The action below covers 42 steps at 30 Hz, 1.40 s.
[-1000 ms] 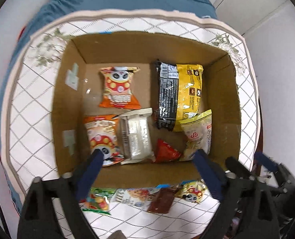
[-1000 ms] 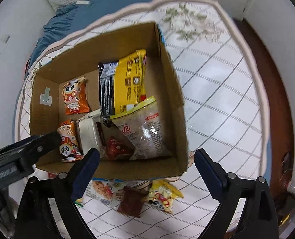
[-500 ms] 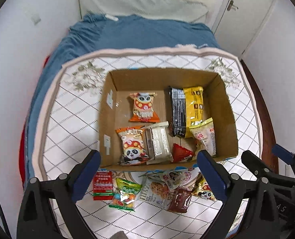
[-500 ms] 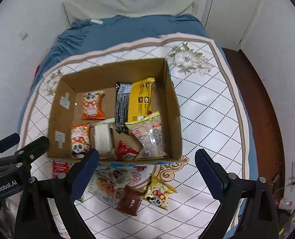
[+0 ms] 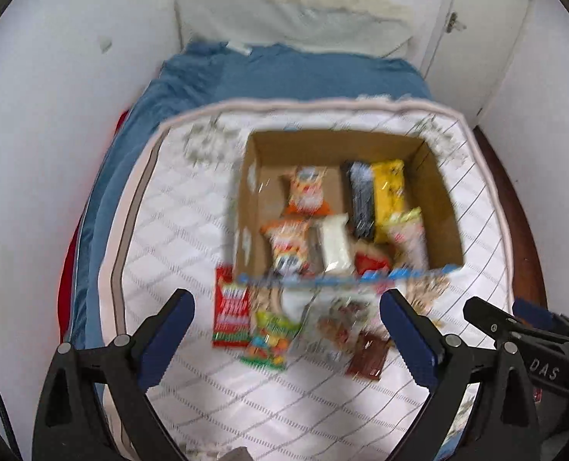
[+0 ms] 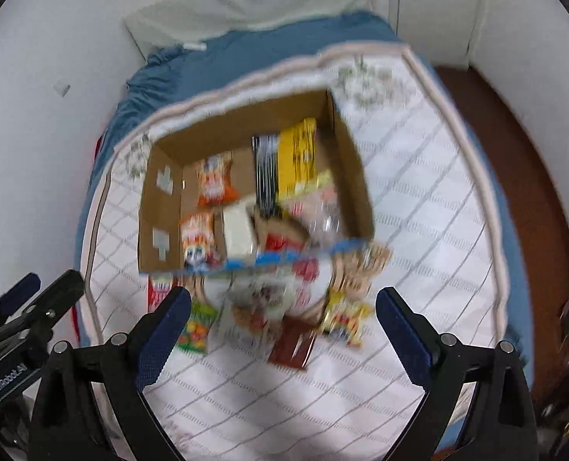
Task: Organize snacks
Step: 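Drop both packets into the box and lift both grippers away, then grasp the green candy bag with left gripper while right grasps brown packet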
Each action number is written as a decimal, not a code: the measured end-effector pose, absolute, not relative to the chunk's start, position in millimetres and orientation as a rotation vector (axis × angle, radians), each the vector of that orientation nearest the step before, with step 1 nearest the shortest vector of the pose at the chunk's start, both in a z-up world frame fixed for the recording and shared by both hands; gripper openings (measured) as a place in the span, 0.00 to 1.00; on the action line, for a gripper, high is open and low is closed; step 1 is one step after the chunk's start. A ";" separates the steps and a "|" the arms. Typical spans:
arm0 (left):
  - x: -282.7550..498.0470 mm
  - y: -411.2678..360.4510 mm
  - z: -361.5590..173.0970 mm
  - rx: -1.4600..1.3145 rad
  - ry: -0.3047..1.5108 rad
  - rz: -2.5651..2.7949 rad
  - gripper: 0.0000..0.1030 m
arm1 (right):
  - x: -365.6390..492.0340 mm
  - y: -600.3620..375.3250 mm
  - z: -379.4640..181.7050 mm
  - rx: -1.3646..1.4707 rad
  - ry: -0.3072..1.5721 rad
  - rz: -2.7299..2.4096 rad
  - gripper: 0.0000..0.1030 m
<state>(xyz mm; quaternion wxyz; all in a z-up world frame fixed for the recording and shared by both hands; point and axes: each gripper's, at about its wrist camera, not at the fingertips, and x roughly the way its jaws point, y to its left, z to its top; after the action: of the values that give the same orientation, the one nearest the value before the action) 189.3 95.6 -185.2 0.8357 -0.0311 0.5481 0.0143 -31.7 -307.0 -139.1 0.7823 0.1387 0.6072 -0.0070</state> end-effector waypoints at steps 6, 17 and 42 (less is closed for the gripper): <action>173.4 122.8 -260.9 -0.112 1.340 0.100 0.96 | -59.7 -303.5 -218.4 0.401 1.499 -0.030 0.96; 202.4 119.2 -377.1 -0.062 1.543 0.083 0.96 | -66.2 -288.8 -349.2 0.490 1.719 -0.078 0.96; 126.9 78.6 -420.6 0.057 1.702 0.022 0.48 | -118.5 -265.5 -401.4 0.300 1.892 -0.014 0.57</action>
<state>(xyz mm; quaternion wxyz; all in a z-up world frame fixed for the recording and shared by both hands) 126.9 78.6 -420.6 0.6589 0.0254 0.7517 0.0099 -118.5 -265.5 -401.4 0.5752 0.1282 0.8079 -0.0058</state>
